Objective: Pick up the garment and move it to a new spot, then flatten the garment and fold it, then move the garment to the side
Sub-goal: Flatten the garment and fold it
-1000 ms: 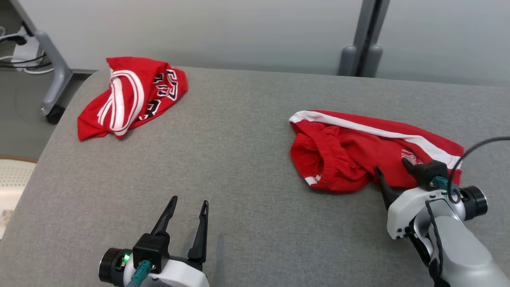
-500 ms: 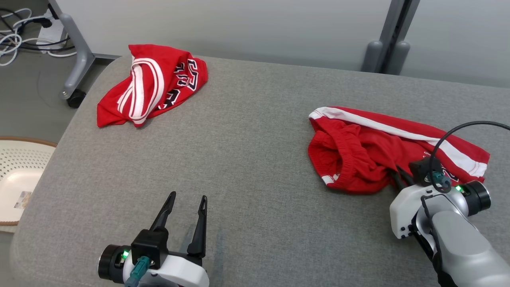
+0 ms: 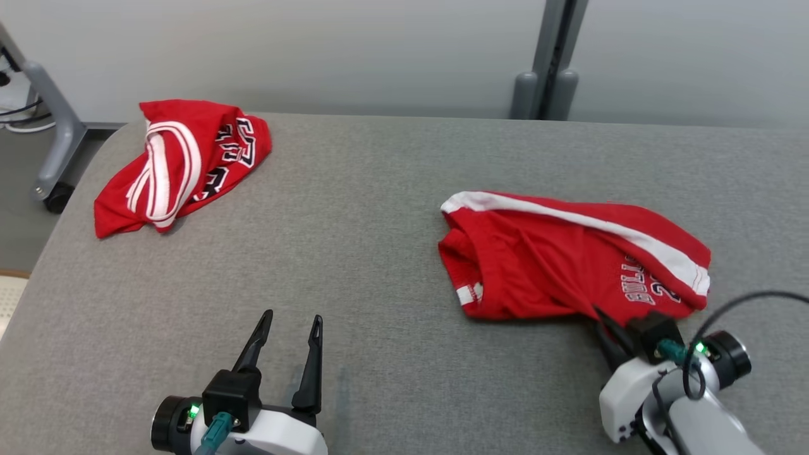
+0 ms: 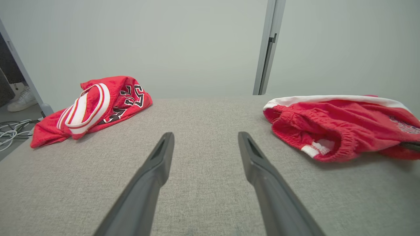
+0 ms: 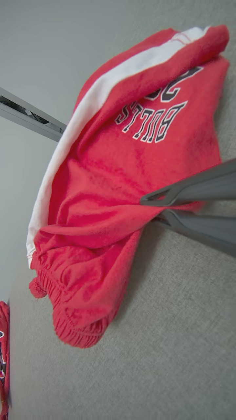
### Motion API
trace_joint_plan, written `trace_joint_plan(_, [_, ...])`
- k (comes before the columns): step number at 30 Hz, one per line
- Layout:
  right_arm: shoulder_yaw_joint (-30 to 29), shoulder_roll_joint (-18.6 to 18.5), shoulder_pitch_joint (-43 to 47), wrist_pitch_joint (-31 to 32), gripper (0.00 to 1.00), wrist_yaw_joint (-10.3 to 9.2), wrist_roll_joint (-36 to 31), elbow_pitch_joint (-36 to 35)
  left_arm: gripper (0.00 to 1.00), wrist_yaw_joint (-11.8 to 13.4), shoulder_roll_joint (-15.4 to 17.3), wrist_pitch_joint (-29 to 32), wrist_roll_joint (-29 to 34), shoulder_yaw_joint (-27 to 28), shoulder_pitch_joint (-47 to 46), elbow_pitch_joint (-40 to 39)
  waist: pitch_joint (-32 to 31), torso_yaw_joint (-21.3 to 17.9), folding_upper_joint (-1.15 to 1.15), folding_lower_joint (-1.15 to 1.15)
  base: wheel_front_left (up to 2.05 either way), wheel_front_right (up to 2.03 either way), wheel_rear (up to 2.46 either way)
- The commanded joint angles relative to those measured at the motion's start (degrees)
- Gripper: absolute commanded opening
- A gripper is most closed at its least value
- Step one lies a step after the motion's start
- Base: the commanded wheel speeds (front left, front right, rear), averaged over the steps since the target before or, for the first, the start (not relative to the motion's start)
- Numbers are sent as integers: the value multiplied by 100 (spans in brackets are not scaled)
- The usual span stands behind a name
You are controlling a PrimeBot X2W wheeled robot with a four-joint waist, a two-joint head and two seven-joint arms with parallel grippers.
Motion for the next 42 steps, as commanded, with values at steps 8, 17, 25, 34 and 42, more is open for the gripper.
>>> trace_joint_plan(8, [97,-118,891,-1,0,1,129,-891,100,11,22,-10,37,81,105,-19,-151,-282,0,0,0,0,0])
trace_joint_plan(17, [-32,35,1558,-2,0,1,117,-1282,100,-15,20,-11,53,123,202,-18,-282,-455,0,0,0,0,0])
trace_joint_plan(25, [-425,282,1815,-1,35,1,-42,-1475,100,-39,20,-11,67,114,299,15,-450,-570,0,0,0,0,0])
trace_joint_plan(34, [-1131,489,2211,-2,100,1,-206,-2237,100,-18,21,-11,4,77,376,22,-668,-661,0,0,0,0,0])
trace_joint_plan(42, [-1603,555,2479,-2,100,1,-245,-2688,100,-7,20,-11,-12,84,447,5,-802,-692,0,0,0,0,0])
